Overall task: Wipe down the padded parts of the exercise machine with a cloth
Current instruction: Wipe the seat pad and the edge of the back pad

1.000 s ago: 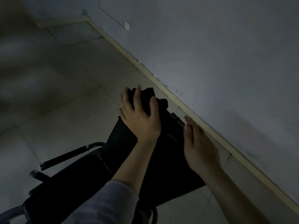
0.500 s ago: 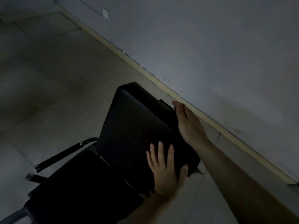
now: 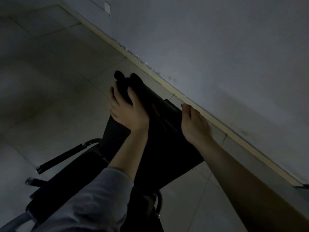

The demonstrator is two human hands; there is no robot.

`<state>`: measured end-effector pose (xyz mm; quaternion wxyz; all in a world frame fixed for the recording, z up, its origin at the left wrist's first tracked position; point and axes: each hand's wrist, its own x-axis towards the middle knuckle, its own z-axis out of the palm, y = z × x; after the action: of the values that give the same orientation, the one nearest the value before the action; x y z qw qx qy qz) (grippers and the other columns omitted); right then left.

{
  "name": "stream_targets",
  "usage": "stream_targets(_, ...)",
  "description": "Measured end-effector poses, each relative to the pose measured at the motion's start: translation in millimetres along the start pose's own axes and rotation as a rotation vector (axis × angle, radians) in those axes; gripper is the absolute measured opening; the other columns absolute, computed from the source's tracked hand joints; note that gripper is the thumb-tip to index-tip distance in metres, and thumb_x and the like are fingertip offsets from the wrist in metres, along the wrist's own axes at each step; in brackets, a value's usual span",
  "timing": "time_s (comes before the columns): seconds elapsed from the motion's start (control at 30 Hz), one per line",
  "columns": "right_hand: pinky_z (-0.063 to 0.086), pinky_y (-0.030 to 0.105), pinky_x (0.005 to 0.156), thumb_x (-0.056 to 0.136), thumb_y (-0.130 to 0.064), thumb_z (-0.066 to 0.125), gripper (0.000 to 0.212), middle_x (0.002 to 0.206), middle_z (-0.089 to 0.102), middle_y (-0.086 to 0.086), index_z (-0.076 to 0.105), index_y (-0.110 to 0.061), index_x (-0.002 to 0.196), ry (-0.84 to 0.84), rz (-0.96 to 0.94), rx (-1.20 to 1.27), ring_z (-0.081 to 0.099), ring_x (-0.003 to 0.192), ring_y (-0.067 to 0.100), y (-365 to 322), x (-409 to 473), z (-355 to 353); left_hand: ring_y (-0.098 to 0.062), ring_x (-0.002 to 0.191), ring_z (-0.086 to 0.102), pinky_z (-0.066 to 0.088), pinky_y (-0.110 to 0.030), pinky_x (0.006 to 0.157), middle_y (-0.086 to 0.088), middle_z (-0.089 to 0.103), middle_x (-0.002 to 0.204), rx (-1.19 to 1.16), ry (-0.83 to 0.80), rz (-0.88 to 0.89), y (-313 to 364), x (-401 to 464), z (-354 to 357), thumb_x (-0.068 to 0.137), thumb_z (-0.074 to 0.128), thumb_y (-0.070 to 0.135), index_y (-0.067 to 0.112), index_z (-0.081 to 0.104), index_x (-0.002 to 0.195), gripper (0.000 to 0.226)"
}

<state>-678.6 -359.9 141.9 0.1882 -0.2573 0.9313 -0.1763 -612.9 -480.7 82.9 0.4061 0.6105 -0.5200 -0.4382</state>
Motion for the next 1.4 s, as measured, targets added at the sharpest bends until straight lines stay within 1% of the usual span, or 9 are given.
stream_targets(0.33, 0.03, 0.031, 0.099, 0.1, -0.045, 0.008, 0.052, 0.143, 0.044, 0.001, 0.038, -0.027, 0.139, 0.024, 0.011, -0.003, 0.041, 0.129, 0.02, 3, 0, 2, -0.021, 0.147, -0.003, 0.011, -0.054, 0.115, -0.006, 0.013, 0.155, 0.138, -0.24, 0.346, -115, -189, -2, 0.098, 0.015, 0.047, 0.036, -0.001, 0.149, 0.055)
stream_targets(0.5, 0.025, 0.032, 0.107, 0.099, -0.047, 0.008, 0.054, 0.148, 0.038, -0.002, 0.035, -0.028, 0.141, 0.018, -0.017, 0.022, 0.036, 0.134, 0.017, 5, 4, 4, -0.029, 0.144, 0.009, 0.016, -0.053, 0.114, -0.012, 0.018, 0.155, 0.126, -0.232, 0.372, -123, -141, -12, 0.096, 0.022, 0.051, 0.023, 0.017, 0.149, 0.06)
stream_targets(0.67, 0.028, 0.03, 0.1, 0.098, -0.048, 0.008, 0.054, 0.146, 0.04, 0.0, 0.036, -0.029, 0.141, 0.007, -0.005, 0.007, 0.038, 0.131, 0.019, 5, 7, 4, -0.027, 0.145, 0.017, 0.014, -0.04, 0.117, -0.011, 0.018, 0.157, 0.017, -0.004, -0.18, -95, 2, -7, 0.098, 0.023, 0.037, 0.015, 0.019, 0.15, 0.056)
stream_targets(0.87, 0.022, 0.027, 0.085, 0.1, -0.045, 0.009, 0.052, 0.141, 0.044, 0.004, 0.039, -0.027, 0.138, -0.011, 0.007, 0.001, 0.04, 0.128, 0.022, 3, 4, 0, -0.026, 0.142, 0.023, 0.016, -0.03, 0.116, -0.016, 0.02, 0.156, -0.062, -0.007, -0.08, -117, -55, -4, 0.091, 0.019, 0.047, 0.008, 0.028, 0.146, 0.068)
stream_targets(0.97, 0.024, 0.028, 0.086, 0.1, -0.045, 0.01, 0.052, 0.14, 0.045, 0.004, 0.038, -0.024, 0.139, -0.005, 0.005, -0.006, 0.042, 0.127, 0.022, 4, 2, 1, -0.04, 0.134, 0.035, 0.029, -0.045, 0.112, -0.028, 0.039, 0.143, 0.053, -0.104, -0.229, -151, -137, 6, 0.091, 0.053, 0.016, -0.004, 0.042, 0.136, 0.05)
stream_targets(1.07, 0.027, 0.03, 0.099, 0.101, -0.045, 0.011, 0.053, 0.144, 0.042, 0.003, 0.034, -0.022, 0.142, -0.009, 0.013, 0.007, 0.039, 0.13, 0.02, 5, 1, 3, -0.054, 0.109, 0.055, 0.052, -0.055, 0.084, -0.035, 0.057, 0.115, 0.193, -0.228, -0.295, -181, -174, 22, 0.064, 0.077, -0.002, -0.009, 0.049, 0.119, 0.062)
stream_targets(1.17, 0.021, 0.024, 0.093, 0.101, -0.045, 0.01, 0.053, 0.145, 0.041, 0.001, 0.035, -0.023, 0.142, -0.005, -0.004, -0.002, 0.038, 0.131, 0.018, 5, 6, 3, -0.055, 0.099, 0.06, 0.056, -0.056, 0.07, -0.037, 0.061, 0.11, 0.294, -0.249, -0.261, -175, -161, 10, 0.077, 0.054, 0.003, -0.004, 0.045, 0.112, 0.036)
stream_targets(1.3, 0.021, 0.024, 0.089, 0.101, -0.043, 0.011, 0.051, 0.143, 0.043, 0.002, 0.038, -0.023, 0.139, -0.002, -0.04, -0.009, 0.039, 0.13, 0.02, 6, 8, 2, -0.038, 0.137, 0.033, 0.034, -0.055, 0.108, -0.016, 0.033, 0.151, 0.021, -0.052, -0.73, -161, -92, -5, 0.092, 0.012, 0.045, 0.01, 0.034, 0.144, 0.066)
stream_targets(1.4, 0.022, 0.026, 0.085, 0.1, -0.044, 0.011, 0.051, 0.135, 0.049, 0.004, 0.045, -0.023, 0.131, -0.012, -0.029, -0.005, 0.043, 0.124, 0.02, 4, 6, 2, -0.034, 0.136, 0.034, 0.032, -0.054, 0.11, -0.011, 0.033, 0.151, -0.044, -0.079, -0.803, -151, -21, -13, 0.087, 0.018, 0.054, 0.015, 0.032, 0.144, 0.071)
